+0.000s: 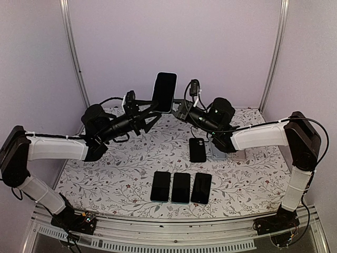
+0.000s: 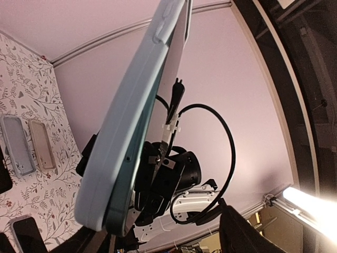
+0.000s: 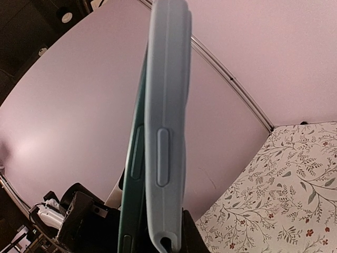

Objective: Take the phone out of the phone case
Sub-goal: Remove the phone case from the phone.

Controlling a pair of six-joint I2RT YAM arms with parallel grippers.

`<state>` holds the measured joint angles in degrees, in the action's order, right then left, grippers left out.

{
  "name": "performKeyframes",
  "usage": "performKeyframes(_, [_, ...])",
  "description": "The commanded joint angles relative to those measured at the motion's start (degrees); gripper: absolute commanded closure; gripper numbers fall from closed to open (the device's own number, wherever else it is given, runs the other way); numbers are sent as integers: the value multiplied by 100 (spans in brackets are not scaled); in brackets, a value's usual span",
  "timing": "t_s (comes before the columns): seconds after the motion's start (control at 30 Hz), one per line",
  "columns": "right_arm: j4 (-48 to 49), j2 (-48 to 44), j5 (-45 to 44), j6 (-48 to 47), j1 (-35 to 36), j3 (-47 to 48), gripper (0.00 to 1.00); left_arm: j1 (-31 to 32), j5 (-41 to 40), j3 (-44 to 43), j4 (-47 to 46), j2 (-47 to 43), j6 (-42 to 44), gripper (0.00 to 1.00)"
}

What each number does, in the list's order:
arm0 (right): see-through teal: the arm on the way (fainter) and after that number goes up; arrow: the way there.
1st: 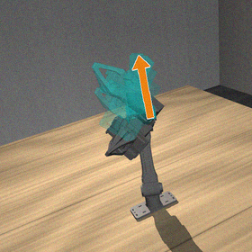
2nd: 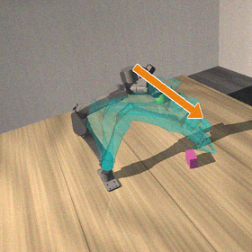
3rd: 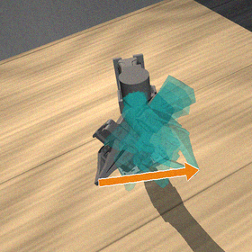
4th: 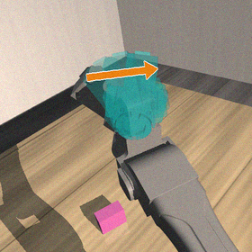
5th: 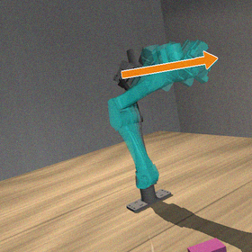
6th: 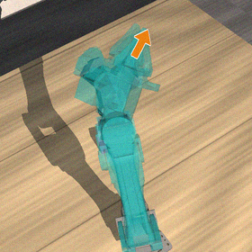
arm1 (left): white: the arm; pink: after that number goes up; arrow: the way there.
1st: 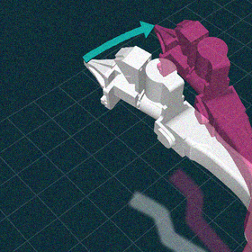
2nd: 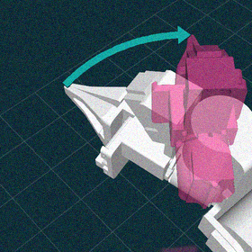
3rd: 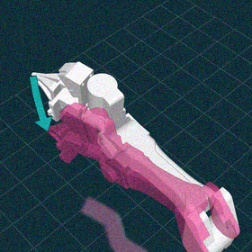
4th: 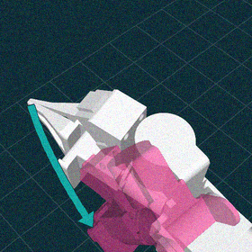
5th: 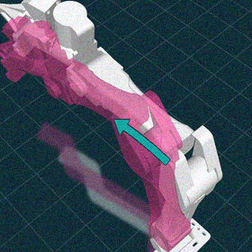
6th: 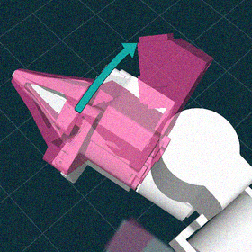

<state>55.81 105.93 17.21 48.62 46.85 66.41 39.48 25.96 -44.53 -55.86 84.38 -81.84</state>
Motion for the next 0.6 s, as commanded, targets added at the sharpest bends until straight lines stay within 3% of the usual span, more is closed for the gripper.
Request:
performKeyframes(0.0, [481,-73,172,-19,87,201,100,-82,-314,49,-368,-145,50,33])
performKeyframes(0.57, [474,-4,566,32,96,171,100,-186,-310,119,-416,-221,66,46])
